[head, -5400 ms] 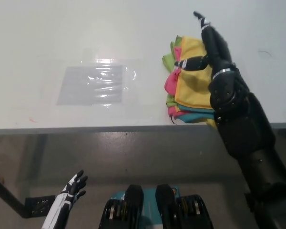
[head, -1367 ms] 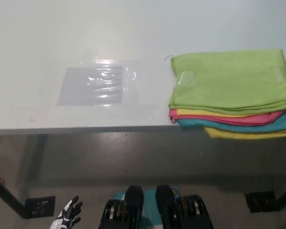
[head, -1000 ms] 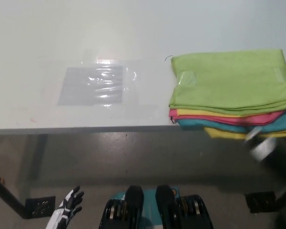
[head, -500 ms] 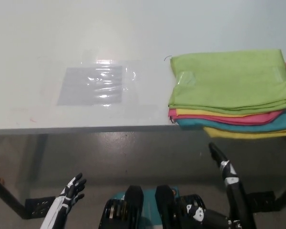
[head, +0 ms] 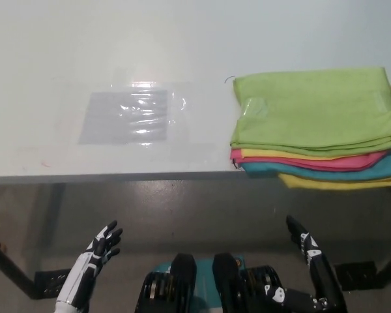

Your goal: A stack of folded microfibre clothes with a single fold is kept infront of the robot. the robot uses its right hand to grab one end of the clothes and pulla it away from the other end to unfold

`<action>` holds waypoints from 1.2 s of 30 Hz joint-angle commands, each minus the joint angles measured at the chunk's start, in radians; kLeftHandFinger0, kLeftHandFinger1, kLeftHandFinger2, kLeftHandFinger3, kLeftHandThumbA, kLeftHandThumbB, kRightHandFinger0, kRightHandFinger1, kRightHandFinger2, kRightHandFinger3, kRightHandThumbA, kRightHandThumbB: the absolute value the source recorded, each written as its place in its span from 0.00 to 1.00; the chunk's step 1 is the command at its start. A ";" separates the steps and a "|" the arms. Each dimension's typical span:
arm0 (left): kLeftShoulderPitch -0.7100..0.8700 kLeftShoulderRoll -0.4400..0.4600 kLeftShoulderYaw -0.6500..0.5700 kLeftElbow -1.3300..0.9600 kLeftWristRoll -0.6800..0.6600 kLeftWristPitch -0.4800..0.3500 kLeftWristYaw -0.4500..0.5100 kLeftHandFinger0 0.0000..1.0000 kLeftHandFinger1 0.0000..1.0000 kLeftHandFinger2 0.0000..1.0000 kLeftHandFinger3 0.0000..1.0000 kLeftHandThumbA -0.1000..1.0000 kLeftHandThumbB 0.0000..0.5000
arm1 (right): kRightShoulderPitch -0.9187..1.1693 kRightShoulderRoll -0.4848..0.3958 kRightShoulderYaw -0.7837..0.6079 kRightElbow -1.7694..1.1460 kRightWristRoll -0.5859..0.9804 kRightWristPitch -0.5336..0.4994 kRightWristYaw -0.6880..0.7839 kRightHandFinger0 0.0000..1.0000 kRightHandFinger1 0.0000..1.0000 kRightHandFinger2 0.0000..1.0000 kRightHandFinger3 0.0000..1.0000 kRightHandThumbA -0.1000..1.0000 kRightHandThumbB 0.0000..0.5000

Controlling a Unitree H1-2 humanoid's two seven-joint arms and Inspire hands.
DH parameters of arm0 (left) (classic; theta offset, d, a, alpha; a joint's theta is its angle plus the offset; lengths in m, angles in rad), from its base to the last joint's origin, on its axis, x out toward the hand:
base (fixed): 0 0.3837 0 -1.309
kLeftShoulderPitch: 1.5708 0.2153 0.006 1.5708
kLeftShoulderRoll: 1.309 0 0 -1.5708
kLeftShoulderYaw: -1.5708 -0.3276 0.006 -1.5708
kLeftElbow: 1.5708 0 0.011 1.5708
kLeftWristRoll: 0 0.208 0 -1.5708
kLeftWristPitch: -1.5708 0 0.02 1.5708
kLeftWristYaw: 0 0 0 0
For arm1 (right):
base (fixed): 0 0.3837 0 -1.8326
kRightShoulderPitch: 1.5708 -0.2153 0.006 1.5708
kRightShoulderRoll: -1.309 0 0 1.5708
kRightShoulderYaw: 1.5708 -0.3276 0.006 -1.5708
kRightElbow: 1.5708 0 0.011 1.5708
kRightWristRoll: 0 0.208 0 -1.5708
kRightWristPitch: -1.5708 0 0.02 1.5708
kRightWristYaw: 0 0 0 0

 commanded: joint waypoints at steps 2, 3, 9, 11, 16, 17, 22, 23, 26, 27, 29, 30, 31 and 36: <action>-0.012 0.008 -0.004 -0.028 -0.010 -0.011 -0.013 1.00 1.00 1.00 1.00 1.00 0.35 | -0.022 -0.009 -0.009 -0.006 0.058 0.055 0.067 1.00 1.00 1.00 1.00 1.00 0.51; -0.011 0.008 -0.005 -0.027 -0.007 -0.014 -0.012 1.00 1.00 1.00 1.00 1.00 0.35 | -0.021 -0.008 -0.011 -0.006 0.060 0.058 0.070 1.00 1.00 1.00 1.00 1.00 0.51; 0.000 0.011 -0.008 -0.030 -0.009 -0.019 -0.014 1.00 1.00 1.00 1.00 1.00 0.32 | -0.013 -0.007 -0.014 -0.005 0.047 0.066 0.071 1.00 1.00 1.00 1.00 1.00 0.46; 0.016 0.014 -0.009 -0.039 -0.005 -0.016 -0.014 1.00 1.00 1.00 1.00 1.00 0.33 | 0.001 -0.005 -0.011 -0.013 0.043 0.073 0.074 1.00 1.00 1.00 1.00 1.00 0.47; 0.034 0.008 -0.011 -0.039 0.001 -0.019 -0.005 1.00 1.00 1.00 1.00 1.00 0.33 | 0.002 -0.012 -0.010 -0.012 0.034 0.078 0.082 1.00 1.00 1.00 1.00 1.00 0.45; 0.037 0.006 -0.012 -0.037 0.005 -0.019 -0.003 1.00 1.00 1.00 1.00 1.00 0.33 | 0.003 -0.014 -0.011 -0.011 0.034 0.078 0.083 1.00 1.00 1.00 1.00 1.00 0.45; 0.065 0.002 -0.019 -0.038 0.010 -0.024 -0.001 1.00 1.00 1.00 1.00 1.00 0.32 | 0.031 -0.014 -0.014 -0.020 0.041 0.089 0.088 1.00 1.00 1.00 1.00 1.00 0.46; 0.071 0.002 -0.019 -0.035 0.007 -0.029 -0.001 1.00 1.00 1.00 1.00 1.00 0.32 | 0.040 -0.013 -0.014 -0.031 0.045 0.098 0.091 1.00 1.00 1.00 1.00 1.00 0.44; 0.098 0.003 -0.020 -0.041 0.008 -0.033 0.002 1.00 1.00 1.00 1.00 1.00 0.32 | 0.050 -0.015 -0.012 -0.026 0.047 0.090 0.096 1.00 1.00 1.00 1.00 1.00 0.40; 0.101 0.002 -0.020 -0.041 0.008 -0.034 0.002 1.00 1.00 1.00 1.00 1.00 0.31 | 0.052 -0.016 -0.011 -0.026 0.047 0.090 0.097 1.00 1.00 1.00 1.00 1.00 0.40; 0.128 0.001 -0.020 -0.040 0.012 -0.044 0.008 1.00 1.00 1.00 1.00 1.00 0.33 | 0.070 -0.016 -0.004 -0.023 0.035 0.086 0.097 1.00 1.00 1.00 1.00 1.00 0.41; 0.134 0.001 -0.019 -0.043 0.011 -0.043 0.008 1.00 1.00 1.00 1.00 1.00 0.33 | 0.074 -0.014 -0.002 -0.021 0.034 0.086 0.099 1.00 1.00 1.00 1.00 1.00 0.40; 0.156 0.005 -0.017 -0.048 0.008 -0.046 0.005 1.00 1.00 1.00 1.00 1.00 0.34 | 0.089 -0.011 0.005 -0.019 0.027 0.081 0.098 1.00 1.00 1.00 1.00 1.00 0.38; 0.206 0.011 -0.012 -0.059 0.007 -0.040 0.004 1.00 1.00 1.00 1.00 1.00 0.37 | 0.121 -0.005 0.020 -0.017 0.029 0.081 0.110 1.00 1.00 1.00 1.00 1.00 0.35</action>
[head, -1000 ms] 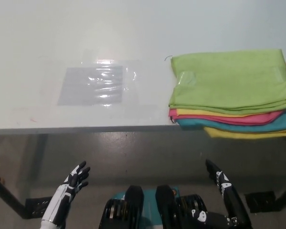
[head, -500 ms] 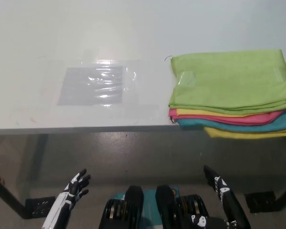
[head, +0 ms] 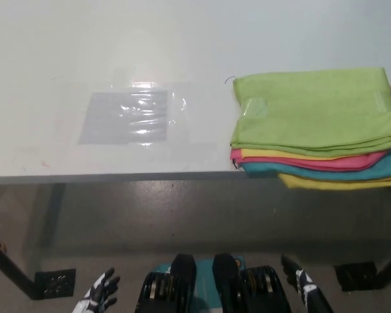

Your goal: A stack of folded microfibre clothes with a single fold is kept infront of the robot. the robot uses its right hand to grab one end of the clothes and pulla it away from the other end to unfold

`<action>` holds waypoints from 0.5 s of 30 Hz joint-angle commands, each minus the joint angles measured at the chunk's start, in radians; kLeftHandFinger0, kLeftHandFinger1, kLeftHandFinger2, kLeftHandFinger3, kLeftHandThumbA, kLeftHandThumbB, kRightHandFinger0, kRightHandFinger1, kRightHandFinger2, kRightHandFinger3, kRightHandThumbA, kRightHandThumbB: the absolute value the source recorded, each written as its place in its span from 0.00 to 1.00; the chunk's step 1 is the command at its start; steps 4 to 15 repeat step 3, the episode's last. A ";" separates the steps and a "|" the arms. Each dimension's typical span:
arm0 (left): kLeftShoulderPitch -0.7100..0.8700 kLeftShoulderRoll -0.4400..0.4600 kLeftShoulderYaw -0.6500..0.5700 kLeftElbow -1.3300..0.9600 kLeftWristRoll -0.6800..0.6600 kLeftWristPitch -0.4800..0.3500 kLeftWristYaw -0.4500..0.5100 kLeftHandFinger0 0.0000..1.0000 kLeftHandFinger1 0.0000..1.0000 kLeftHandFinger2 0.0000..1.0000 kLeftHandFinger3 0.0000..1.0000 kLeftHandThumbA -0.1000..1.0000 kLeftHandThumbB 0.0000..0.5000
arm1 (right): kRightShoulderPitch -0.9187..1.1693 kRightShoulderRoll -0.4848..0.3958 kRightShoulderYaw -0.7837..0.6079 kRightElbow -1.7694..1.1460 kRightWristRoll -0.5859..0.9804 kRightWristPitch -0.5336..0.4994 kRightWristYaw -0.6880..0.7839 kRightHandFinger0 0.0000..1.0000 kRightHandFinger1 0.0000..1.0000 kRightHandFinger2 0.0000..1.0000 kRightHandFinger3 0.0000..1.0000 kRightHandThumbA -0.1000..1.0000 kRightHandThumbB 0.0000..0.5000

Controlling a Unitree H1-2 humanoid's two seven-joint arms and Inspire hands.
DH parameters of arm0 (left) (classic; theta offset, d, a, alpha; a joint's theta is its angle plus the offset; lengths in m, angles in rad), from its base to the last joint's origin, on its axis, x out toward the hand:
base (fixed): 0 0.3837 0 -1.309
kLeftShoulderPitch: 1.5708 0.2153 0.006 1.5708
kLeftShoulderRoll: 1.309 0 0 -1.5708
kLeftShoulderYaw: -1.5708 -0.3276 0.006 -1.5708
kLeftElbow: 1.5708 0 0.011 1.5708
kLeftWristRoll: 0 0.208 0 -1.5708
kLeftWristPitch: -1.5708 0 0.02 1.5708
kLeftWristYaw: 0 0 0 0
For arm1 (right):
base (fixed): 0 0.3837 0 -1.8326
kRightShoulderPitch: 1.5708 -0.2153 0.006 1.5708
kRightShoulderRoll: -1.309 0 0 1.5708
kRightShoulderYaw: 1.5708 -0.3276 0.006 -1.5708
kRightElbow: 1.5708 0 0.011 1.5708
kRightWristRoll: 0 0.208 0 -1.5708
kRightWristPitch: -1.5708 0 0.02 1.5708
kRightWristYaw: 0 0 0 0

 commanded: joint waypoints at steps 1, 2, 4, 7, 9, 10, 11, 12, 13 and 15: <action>0.016 0.009 0.007 -0.030 0.012 -0.039 0.008 1.00 1.00 1.00 1.00 1.00 0.38 | 0.006 0.003 0.010 -0.022 -0.003 -0.001 0.022 1.00 1.00 1.00 1.00 1.00 0.37; 0.020 0.008 0.006 -0.031 0.016 -0.036 0.010 1.00 1.00 1.00 1.00 1.00 0.39 | 0.009 0.001 0.012 -0.024 -0.004 0.000 0.024 1.00 1.00 1.00 1.00 1.00 0.39; 0.020 0.008 0.006 -0.031 0.016 -0.036 0.010 1.00 1.00 1.00 1.00 1.00 0.39 | 0.009 0.001 0.012 -0.024 -0.004 0.000 0.024 1.00 1.00 1.00 1.00 1.00 0.39; 0.020 0.008 0.006 -0.031 0.016 -0.036 0.010 1.00 1.00 1.00 1.00 1.00 0.39 | 0.009 0.001 0.012 -0.024 -0.004 0.000 0.024 1.00 1.00 1.00 1.00 1.00 0.39; 0.020 0.008 0.006 -0.031 0.016 -0.036 0.010 1.00 1.00 1.00 1.00 1.00 0.39 | 0.009 0.001 0.012 -0.024 -0.004 0.000 0.024 1.00 1.00 1.00 1.00 1.00 0.39; 0.020 0.008 0.006 -0.031 0.016 -0.036 0.010 1.00 1.00 1.00 1.00 1.00 0.39 | 0.009 0.001 0.012 -0.024 -0.004 0.000 0.024 1.00 1.00 1.00 1.00 1.00 0.39; 0.020 0.008 0.006 -0.031 0.016 -0.036 0.010 1.00 1.00 1.00 1.00 1.00 0.39 | 0.009 0.001 0.012 -0.024 -0.004 0.000 0.024 1.00 1.00 1.00 1.00 1.00 0.39; 0.020 0.008 0.006 -0.031 0.016 -0.036 0.010 1.00 1.00 1.00 1.00 1.00 0.39 | 0.009 0.001 0.012 -0.024 -0.004 0.000 0.024 1.00 1.00 1.00 1.00 1.00 0.39; 0.020 0.008 0.006 -0.031 0.016 -0.036 0.010 1.00 1.00 1.00 1.00 1.00 0.39 | 0.009 0.001 0.012 -0.024 -0.004 0.000 0.024 1.00 1.00 1.00 1.00 1.00 0.39; 0.020 0.008 0.006 -0.031 0.016 -0.036 0.010 1.00 1.00 1.00 1.00 1.00 0.39 | 0.009 0.001 0.012 -0.024 -0.004 0.000 0.024 1.00 1.00 1.00 1.00 1.00 0.39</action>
